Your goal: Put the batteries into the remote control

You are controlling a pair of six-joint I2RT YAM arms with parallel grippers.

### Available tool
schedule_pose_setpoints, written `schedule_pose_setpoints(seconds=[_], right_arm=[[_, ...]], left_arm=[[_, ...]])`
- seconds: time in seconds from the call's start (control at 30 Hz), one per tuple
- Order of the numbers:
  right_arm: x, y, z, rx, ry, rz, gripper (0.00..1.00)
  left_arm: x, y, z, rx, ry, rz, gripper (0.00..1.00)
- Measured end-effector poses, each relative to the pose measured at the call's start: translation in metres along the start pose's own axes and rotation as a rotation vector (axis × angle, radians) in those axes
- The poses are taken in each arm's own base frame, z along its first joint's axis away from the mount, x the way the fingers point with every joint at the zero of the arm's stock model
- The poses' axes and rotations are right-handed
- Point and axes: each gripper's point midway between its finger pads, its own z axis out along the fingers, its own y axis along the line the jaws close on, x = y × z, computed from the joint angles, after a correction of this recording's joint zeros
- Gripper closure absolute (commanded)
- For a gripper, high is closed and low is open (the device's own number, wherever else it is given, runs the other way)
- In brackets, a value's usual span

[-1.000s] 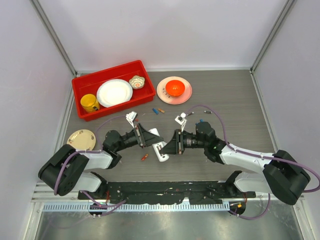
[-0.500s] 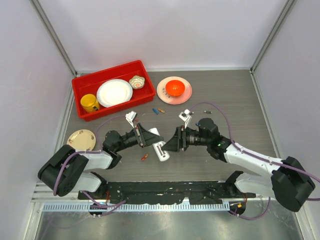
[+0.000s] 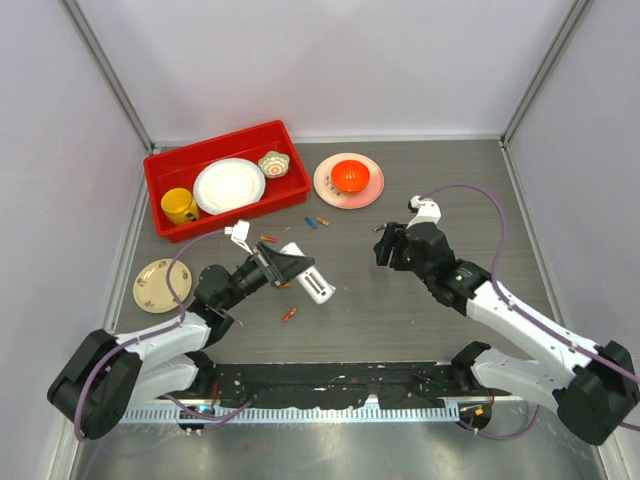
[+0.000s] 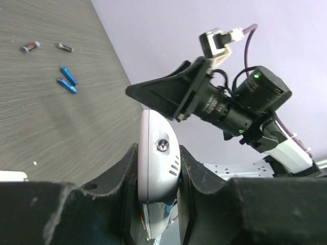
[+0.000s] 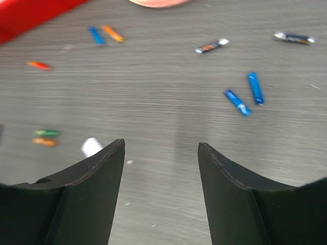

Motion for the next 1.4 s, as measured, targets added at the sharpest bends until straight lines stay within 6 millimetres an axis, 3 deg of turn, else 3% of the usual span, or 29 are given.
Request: schedule_pose_setpoints(seconds=[0.07,0.23,0.37,0.47,0.6,0.83,0.97,1.17,1.4], right_arm=[[0.015,-0.023,0.013,0.117,0.041,-0.025,0.33],[0.031,-0.048,0.038,0.255,0.111,-0.087,0.29],[0.005,-0.073,0.064,0.356,0.096,-0.066,0.30],[-0.023,-0.108,0.081,0.451,0.055,-0.003,0.30],[-0.031,-0.143,0.102,0.542,0.062,0.018,0.27],[-0.004,-0.156,0.128,0.577,0.152,-0.017,0.27],[-0.003,-0.162,0.136,0.589,0.161,-0.016,0.27],[-0.008,-0.177,0.145,0.615,0.161,-0.003,0.27],[0.000,-0.188,0.153,0.629,0.199,-0.020,0.27]], left_arm=[[-0.002,0.002,-0.005,-0.013,-0.024,0.017,1.00],[0.000,0.005,-0.016,-0.051,-0.025,0.041,1.00],[0.001,-0.001,-0.023,-0.043,-0.027,0.051,1.00],[0.003,-0.001,-0.028,-0.043,-0.027,0.052,1.00],[0.006,0.000,-0.031,-0.047,-0.020,0.052,1.00],[0.018,0.005,-0.036,-0.044,0.025,0.031,1.00],[0.025,0.010,-0.040,-0.051,0.046,0.014,1.00],[0.023,0.000,-0.042,-0.017,0.040,0.030,1.00],[0.023,-0.001,-0.043,-0.013,0.039,0.032,1.00]])
